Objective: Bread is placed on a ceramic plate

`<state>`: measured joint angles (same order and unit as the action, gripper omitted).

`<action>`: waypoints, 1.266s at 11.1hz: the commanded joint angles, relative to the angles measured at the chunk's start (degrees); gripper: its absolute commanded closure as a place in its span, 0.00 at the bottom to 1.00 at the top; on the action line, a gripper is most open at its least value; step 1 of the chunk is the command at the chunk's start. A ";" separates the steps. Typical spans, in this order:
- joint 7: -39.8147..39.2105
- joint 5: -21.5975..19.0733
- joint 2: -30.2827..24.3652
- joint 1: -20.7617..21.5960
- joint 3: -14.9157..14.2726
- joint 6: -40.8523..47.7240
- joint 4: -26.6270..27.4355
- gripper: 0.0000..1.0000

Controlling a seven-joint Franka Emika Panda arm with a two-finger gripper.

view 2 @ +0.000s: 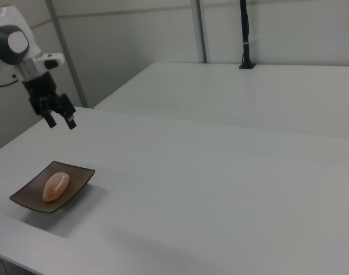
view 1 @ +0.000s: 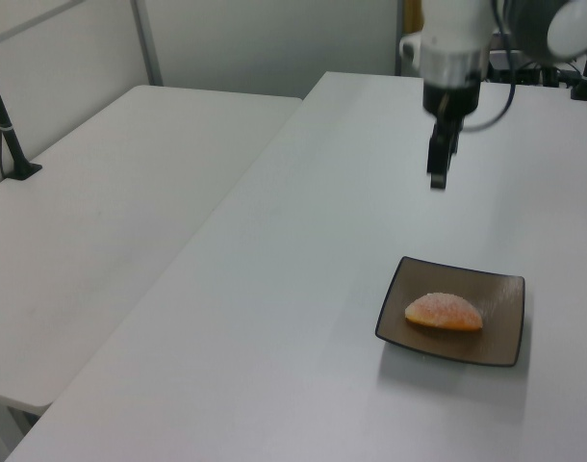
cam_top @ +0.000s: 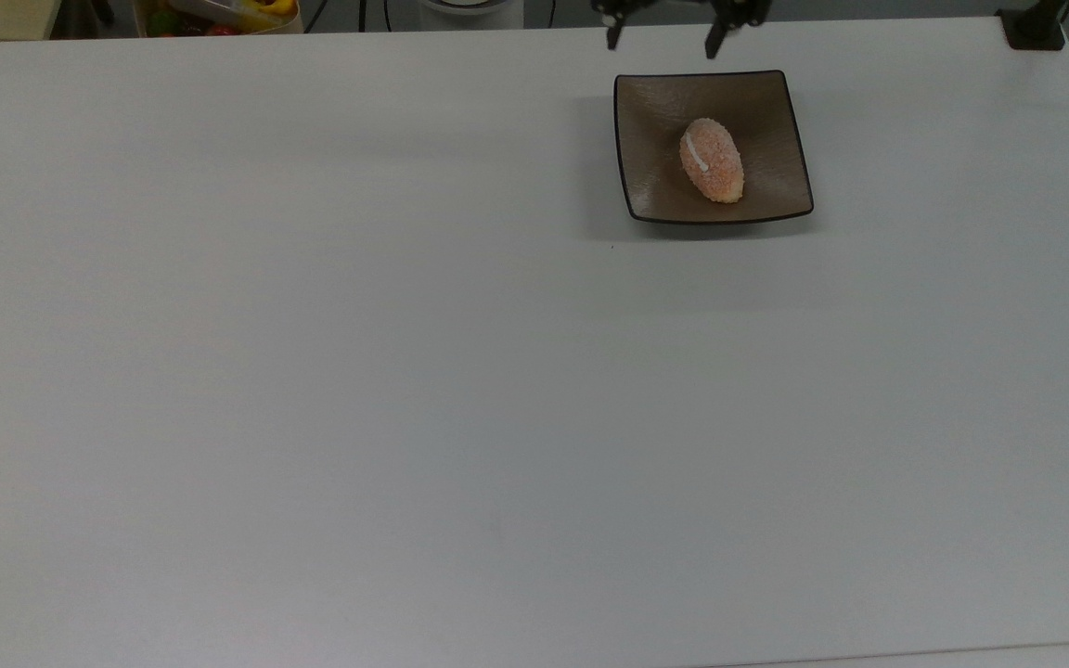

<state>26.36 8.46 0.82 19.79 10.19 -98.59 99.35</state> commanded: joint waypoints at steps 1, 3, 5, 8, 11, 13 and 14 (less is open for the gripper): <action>-2.08 -4.49 -5.29 -0.19 -6.74 2.78 0.14 0.00; -4.90 -6.68 -7.75 -0.19 -12.36 4.62 -0.04 0.00; -11.82 -9.59 -8.46 -0.37 -18.25 4.72 0.05 0.00; -19.99 -9.60 -7.85 -4.22 -18.54 1.49 0.23 0.00; -31.42 -9.69 -6.18 -10.10 -15.57 -3.88 0.49 0.00; -31.63 -10.30 -6.18 -12.84 -12.13 -3.99 0.49 0.00; -31.63 -11.44 -6.09 -12.85 -11.95 -3.81 0.66 0.00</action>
<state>-3.89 -0.50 -5.04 8.49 -4.07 -101.80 99.45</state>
